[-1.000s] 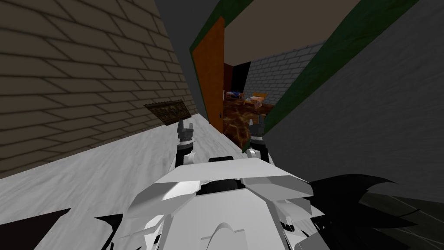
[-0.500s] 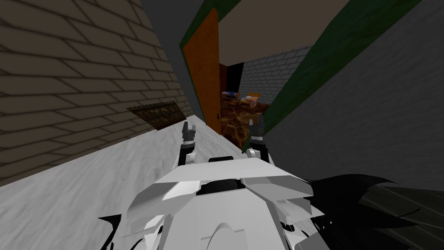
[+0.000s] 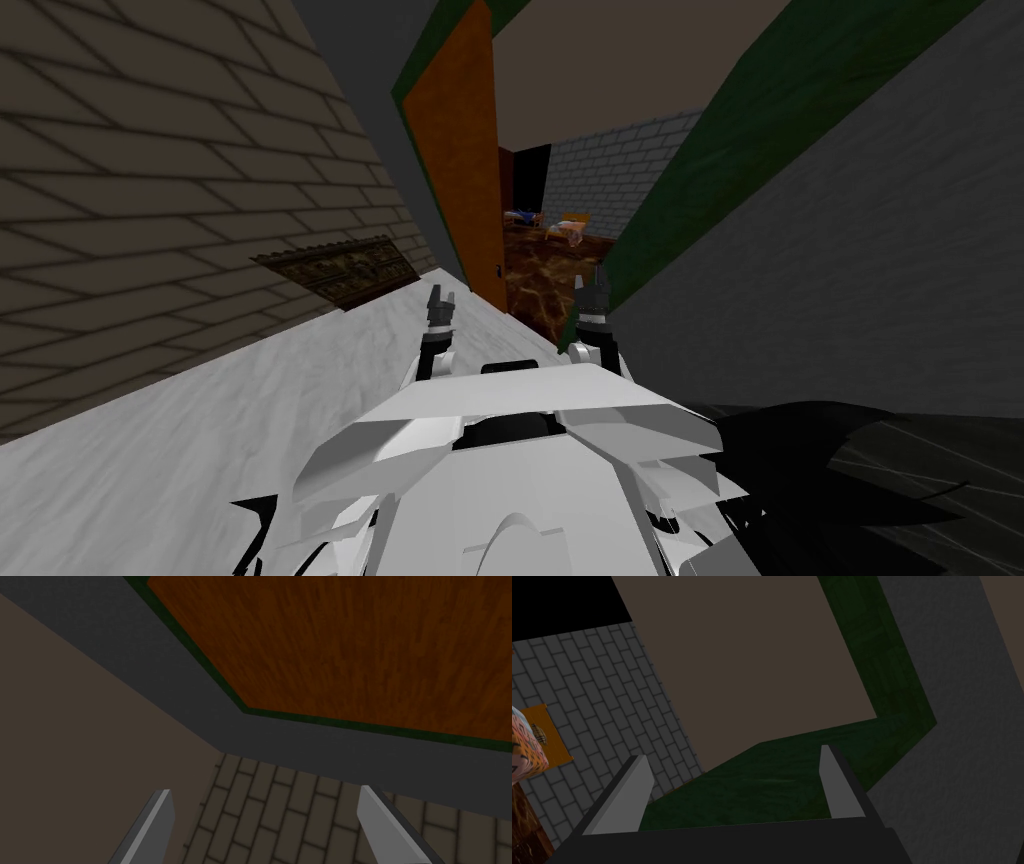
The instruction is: Push the door open
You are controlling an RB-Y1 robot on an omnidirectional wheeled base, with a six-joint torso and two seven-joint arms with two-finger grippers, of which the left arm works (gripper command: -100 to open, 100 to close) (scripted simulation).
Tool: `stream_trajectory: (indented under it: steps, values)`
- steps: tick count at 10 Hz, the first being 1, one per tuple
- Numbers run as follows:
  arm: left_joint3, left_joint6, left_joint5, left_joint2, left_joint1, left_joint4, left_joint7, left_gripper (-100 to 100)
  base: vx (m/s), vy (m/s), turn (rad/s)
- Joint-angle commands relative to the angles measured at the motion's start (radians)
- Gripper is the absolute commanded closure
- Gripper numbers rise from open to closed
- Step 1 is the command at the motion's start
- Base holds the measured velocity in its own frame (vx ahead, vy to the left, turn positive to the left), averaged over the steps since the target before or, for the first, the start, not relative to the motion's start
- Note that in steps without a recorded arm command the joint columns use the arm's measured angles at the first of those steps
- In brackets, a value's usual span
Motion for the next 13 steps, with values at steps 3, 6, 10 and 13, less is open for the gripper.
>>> stream_trajectory:
  steps: [3,6,10,13]
  values:
    - [0.004,-0.016,-0.004,0.009,-0.024,0.078,0.004,-100,0.078,0.052,-0.133]
    - [0.006,-0.027,-0.008,0.015,-0.043,0.139,0.007,-100,0.084,0.061,-0.134]
    - [0.009,-0.042,-0.013,0.022,-0.068,0.222,0.012,-100,0.085,0.063,-0.141]
    - [0.012,-0.054,-0.017,0.026,-0.086,0.285,0.015,-100,0.078,0.068,-0.15]
